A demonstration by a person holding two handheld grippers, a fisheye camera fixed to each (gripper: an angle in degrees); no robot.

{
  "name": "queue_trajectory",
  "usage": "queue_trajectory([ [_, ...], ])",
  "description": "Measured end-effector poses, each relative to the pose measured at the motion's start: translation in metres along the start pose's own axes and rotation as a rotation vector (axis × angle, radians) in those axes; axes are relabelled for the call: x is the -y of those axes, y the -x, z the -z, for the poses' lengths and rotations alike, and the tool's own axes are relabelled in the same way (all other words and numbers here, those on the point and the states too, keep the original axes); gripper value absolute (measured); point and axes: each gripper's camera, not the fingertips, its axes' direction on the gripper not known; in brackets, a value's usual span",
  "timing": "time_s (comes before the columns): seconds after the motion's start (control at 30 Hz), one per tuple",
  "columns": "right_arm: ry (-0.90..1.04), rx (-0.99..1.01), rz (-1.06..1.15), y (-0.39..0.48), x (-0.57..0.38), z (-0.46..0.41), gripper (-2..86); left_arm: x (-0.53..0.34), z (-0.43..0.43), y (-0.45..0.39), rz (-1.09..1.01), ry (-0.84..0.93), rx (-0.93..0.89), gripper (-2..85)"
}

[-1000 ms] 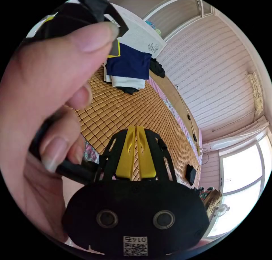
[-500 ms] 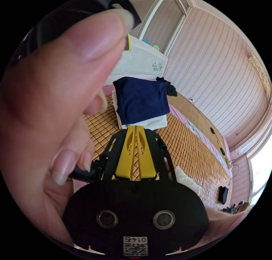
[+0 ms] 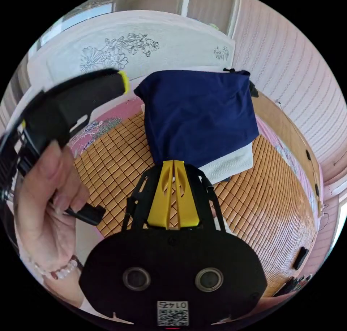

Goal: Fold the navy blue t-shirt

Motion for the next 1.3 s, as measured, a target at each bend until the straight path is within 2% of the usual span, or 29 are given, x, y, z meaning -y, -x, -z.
queue_trajectory([
  [0.13,-0.006,-0.093,-0.084,-0.032,0.019,-0.024,-0.9,-0.006,-0.044,0.011,-0.036,0.014,0.049,-1.0],
  [0.27,0.010,-0.084,-0.081,-0.050,0.025,-0.045,-1.0,-0.013,-0.081,0.015,0.001,0.070,0.172,-0.9],
  [0.37,-0.016,-0.082,-0.061,-0.056,0.026,-0.050,-1.0,-0.022,-0.109,-0.002,-0.109,0.139,0.243,-0.9],
  [0.47,-0.030,-0.070,-0.071,-0.064,0.028,-0.053,-1.0,-0.034,-0.125,-0.022,-0.272,0.155,0.242,-0.8],
  [0.53,-0.036,-0.055,-0.083,-0.071,0.029,-0.054,-1.0,-0.036,-0.133,-0.025,-0.271,0.149,0.244,-0.8],
  [0.67,-0.012,-0.053,-0.076,-0.082,0.035,-0.056,-1.0,-0.031,-0.150,-0.024,-0.218,0.148,0.198,-0.8],
  [0.83,0.010,0.051,-0.222,-0.108,0.036,-0.054,-0.9,-0.032,-0.159,-0.021,-0.263,0.116,0.136,-0.7],
  [0.93,0.026,0.041,-0.158,-0.113,0.037,-0.054,-1.0,-0.030,-0.166,-0.007,-0.270,0.114,0.044,-0.1],
  [1.0,0.044,-0.009,-0.099,-0.109,0.041,-0.053,-1.0,-0.026,-0.175,0.006,-0.250,0.132,-0.002,1.7],
  [1.13,0.049,0.003,-0.126,-0.117,0.042,-0.051,-1.0,-0.021,-0.184,0.020,-0.235,0.125,-0.006,8.1],
  [1.23,0.056,0.112,-0.182,-0.137,0.041,-0.049,-0.9,-0.018,-0.188,0.032,-0.201,0.115,-0.041,10.8],
  [1.3,0.023,0.220,-0.098,-0.154,0.034,-0.046,-0.8,-0.013,-0.194,0.043,-0.174,0.128,-0.097,11.1],
])
